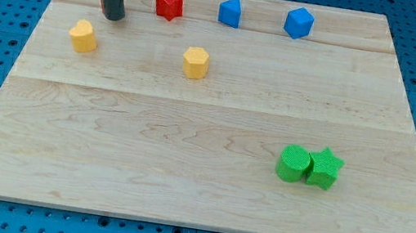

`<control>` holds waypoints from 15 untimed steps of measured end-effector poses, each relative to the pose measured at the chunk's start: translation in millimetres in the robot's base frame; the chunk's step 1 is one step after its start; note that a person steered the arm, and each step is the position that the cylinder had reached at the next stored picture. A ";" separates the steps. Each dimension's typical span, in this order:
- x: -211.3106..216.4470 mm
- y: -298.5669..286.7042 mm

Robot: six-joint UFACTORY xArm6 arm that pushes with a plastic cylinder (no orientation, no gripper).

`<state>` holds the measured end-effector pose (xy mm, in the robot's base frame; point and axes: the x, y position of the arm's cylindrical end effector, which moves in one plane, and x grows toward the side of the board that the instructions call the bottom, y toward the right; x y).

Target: Move the yellow heart to the left side of the green circled

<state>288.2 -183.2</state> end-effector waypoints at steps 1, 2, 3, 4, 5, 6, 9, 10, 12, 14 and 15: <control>-16.6 -8.7; -10.8 -12.7; 19.3 -28.7; 56.8 -28.3; 89.3 -28.4; 120.2 -27.7; 168.6 -20.5; 169.2 -28.6; 183.1 -33.4; 214.2 22.0; 227.2 43.8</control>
<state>515.3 -139.5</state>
